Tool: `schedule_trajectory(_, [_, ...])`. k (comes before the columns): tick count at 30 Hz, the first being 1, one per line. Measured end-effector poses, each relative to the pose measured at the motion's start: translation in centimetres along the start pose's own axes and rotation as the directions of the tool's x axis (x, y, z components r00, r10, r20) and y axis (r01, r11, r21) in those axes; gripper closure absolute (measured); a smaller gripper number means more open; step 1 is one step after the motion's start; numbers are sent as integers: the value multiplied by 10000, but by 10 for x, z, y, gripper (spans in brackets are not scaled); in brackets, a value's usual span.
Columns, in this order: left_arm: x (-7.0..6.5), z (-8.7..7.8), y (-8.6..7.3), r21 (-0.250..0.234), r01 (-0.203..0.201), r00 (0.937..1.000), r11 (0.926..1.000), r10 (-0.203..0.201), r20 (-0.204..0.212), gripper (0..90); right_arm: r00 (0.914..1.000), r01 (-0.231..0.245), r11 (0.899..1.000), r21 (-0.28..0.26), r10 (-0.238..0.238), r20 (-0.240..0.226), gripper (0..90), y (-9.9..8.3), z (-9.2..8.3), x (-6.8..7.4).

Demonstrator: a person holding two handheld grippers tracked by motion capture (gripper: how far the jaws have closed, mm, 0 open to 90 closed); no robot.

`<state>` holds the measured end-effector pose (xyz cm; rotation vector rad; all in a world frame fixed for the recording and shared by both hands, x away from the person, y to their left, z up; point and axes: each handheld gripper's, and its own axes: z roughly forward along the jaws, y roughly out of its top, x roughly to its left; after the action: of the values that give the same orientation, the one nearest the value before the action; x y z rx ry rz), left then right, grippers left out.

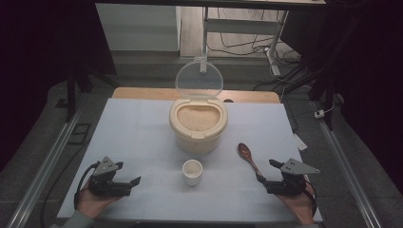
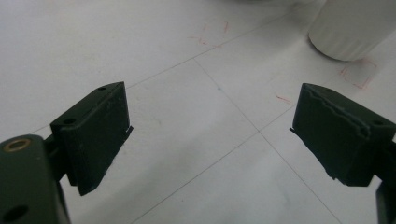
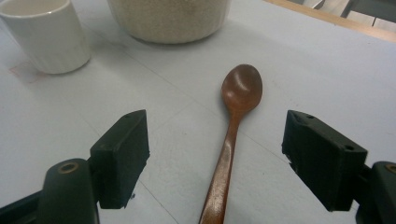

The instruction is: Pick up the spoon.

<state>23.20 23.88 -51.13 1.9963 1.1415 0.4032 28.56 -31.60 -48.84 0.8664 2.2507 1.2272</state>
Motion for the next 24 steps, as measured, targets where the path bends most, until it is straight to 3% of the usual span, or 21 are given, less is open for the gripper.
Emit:
schedule_trajectory(18, [-1,2,1,149,-41,10000,9999,40,88,109,9998,118,9990,440,-123,127,268,8,0,2])
schedule_trajectory(24, [-1,2,1,198,-123,9999,9997,121,93,109,9999,32,9966,828,-45,151,285,16,-1,2])
